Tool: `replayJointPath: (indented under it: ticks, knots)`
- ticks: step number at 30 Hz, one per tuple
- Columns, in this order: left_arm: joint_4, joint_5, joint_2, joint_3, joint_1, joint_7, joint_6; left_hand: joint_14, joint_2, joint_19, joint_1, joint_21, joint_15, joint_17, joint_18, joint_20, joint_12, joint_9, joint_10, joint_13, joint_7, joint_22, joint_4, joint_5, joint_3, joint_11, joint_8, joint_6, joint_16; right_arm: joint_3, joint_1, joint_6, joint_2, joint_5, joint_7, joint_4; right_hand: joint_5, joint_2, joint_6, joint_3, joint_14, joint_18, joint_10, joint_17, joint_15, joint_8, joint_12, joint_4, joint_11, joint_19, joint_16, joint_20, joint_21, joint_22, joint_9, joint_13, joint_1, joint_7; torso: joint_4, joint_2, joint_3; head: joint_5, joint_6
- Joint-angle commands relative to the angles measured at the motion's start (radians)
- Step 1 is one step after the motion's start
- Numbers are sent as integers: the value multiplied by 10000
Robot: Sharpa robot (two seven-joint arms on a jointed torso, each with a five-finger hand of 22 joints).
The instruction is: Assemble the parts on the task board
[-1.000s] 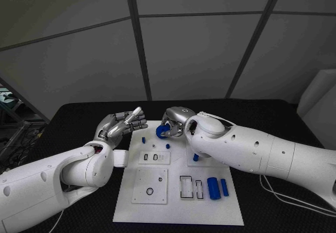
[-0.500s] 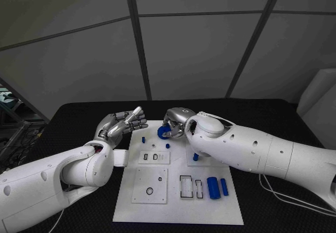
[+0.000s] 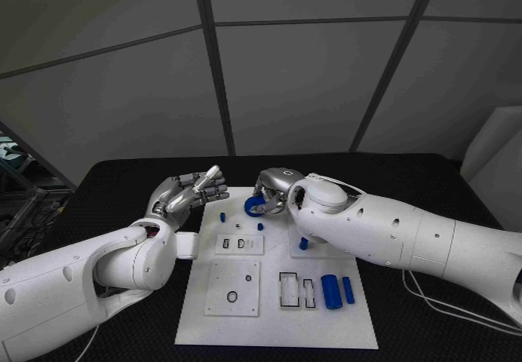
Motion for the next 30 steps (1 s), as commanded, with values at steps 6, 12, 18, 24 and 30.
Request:
replayJointPath:
  ticks: [6, 12, 18, 24, 30]
  knots:
    - [17, -83, -1, 9, 19, 36, 80, -34, 113, -53, -28, -31, 17, -14, -209, 2, -64, -5, -83, -4, 205, -20, -37, -29, -35, -14, -71, -37, -84, -1, 17, 419, -40, 279, -21, -21, 104, 166, 276, 165, 799, -133, 96, 1571, 36, 116, 143, 75, 58, 40, 84, 80, 22, 83, 58, 191, -1512, -76, -1, 0, -1, 4, -21]
    - [17, -83, -4, 9, 20, 32, 78, -34, 120, -61, -51, -33, 19, -13, -209, 3, -70, -5, -89, -4, 209, -23, -27, -29, -42, -11, -77, -38, -89, -3, 17, 425, -104, 345, -21, -1, 247, 249, 362, 207, 808, -142, 161, 1612, 16, 136, 248, 50, 33, 68, 99, 64, 44, 128, 62, 303, -1609, -106, -9, -1, 4, -3, -18]
    - [18, -83, -14, 9, 20, 26, 66, -34, 131, -68, -73, -36, 21, -12, -209, 5, -80, -5, -100, -5, 213, -26, -16, -28, -48, -8, -82, -38, -95, -3, 16, -66, -277, 362, 9, 150, 667, 332, 457, 201, 815, -154, 225, 1650, -18, 134, 352, -3, -5, 104, 113, 30, 71, 185, 56, 420, -1498, -144, -15, -5, 3, -3, -6]
    - [8, -83, -28, 9, 20, 31, 61, -34, 132, -70, -76, -37, 22, -12, -209, 5, -82, -5, -102, -5, 214, -27, -16, -27, -49, -7, -84, -39, -97, -2, 13, -1964, -710, 805, 810, 491, 1263, 230, 396, 290, 836, -177, 365, 1756, -22, 47, 566, -185, -3, 173, 151, 17, 124, 294, 28, 652, -808, -124, -31, -11, 11, -22, 50]
    - [-27, -83, -46, 9, 19, 31, 70, -34, 133, -72, -78, -37, 22, -12, -210, 6, -83, -5, -103, -5, 214, -28, -16, -27, -49, -7, -85, -39, -98, 5, 11, -2718, -1729, 2280, 2215, 1199, 728, 88, 261, 233, 776, -114, 285, 1512, 11, -11, 445, -343, 44, -26, 51, 41, -31, 5, 12, 554, -320, -71, -42, -30, 20, -21, 102]
